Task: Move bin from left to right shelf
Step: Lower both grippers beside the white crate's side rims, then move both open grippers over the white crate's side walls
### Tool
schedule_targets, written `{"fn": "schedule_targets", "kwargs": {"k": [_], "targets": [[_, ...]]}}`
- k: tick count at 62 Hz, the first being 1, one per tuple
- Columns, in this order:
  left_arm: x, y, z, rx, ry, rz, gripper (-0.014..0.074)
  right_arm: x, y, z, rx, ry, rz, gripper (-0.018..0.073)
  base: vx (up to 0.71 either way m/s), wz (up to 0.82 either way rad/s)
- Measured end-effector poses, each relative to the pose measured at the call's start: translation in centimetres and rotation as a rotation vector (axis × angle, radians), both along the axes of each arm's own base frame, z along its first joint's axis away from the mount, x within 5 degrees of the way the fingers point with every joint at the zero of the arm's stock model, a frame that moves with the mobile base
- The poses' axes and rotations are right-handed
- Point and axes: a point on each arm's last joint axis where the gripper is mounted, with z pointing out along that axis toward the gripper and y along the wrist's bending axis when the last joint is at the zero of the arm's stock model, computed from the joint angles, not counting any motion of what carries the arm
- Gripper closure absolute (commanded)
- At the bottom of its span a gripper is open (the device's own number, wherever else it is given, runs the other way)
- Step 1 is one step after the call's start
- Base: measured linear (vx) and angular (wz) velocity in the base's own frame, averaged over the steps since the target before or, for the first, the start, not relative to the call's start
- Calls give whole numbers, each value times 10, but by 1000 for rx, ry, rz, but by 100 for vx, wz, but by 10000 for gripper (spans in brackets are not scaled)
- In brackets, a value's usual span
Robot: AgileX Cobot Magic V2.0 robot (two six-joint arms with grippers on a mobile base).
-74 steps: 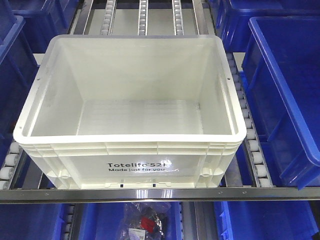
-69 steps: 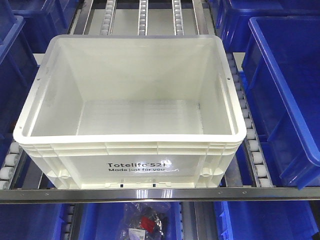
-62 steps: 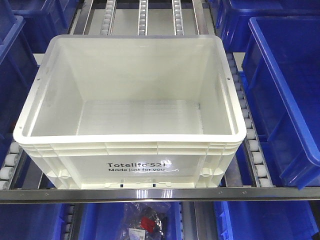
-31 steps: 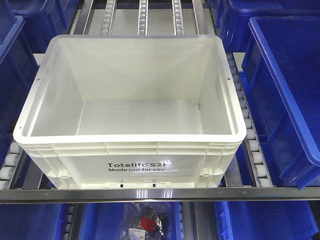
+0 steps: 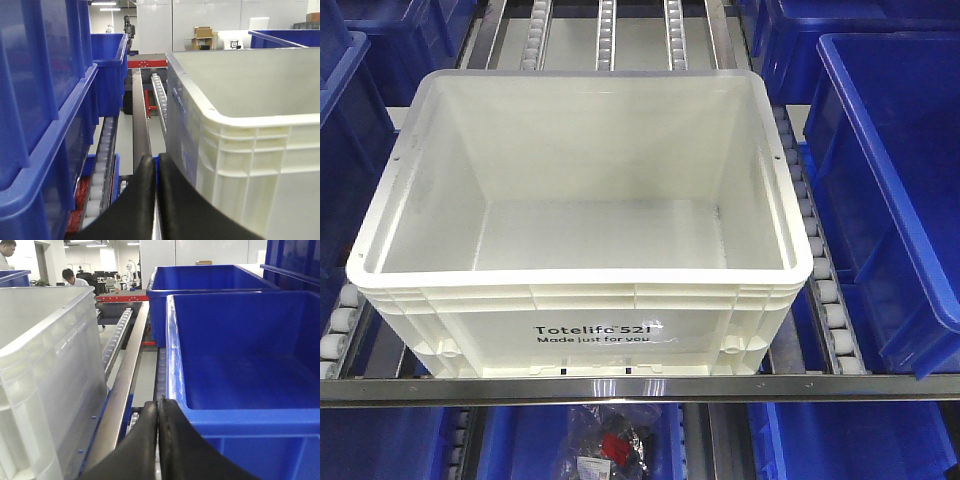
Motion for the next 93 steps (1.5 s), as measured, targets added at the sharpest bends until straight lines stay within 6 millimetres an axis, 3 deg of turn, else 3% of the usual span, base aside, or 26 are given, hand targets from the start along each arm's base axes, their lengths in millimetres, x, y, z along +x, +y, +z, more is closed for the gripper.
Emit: {"fn": "schedule_targets", "kwargs": {"k": [8,15,32,40,51,64,75,93], "targets": [[-1,-1,9,-3,-90,-7,602,0,0,6,6,-64,1,568,0,0],[-6,-1,32,-5,-211,-12,602,-1,0,12,10,-71,1,568,0,0],[-34,1,108,-10,-358,-2,602,-15,-1,82,1,-118,-3,568,0,0],[-44,3,144,-12,-307,11,602,-9,-1,117,-1,-56,-5,568,0,0],[-29,4,176,-9,-85,28,602,12,0,146,-5,95,-9,568,0,0],[0,4,169,-2,164,40,602,40,0,135,-14,338,-11,568,0,0],[9,4,154,3,337,49,602,53,1,121,-19,483,-13,568,0,0],[10,4,152,2,354,49,594,58,1,117,-20,520,-13,552,0,0]]}}
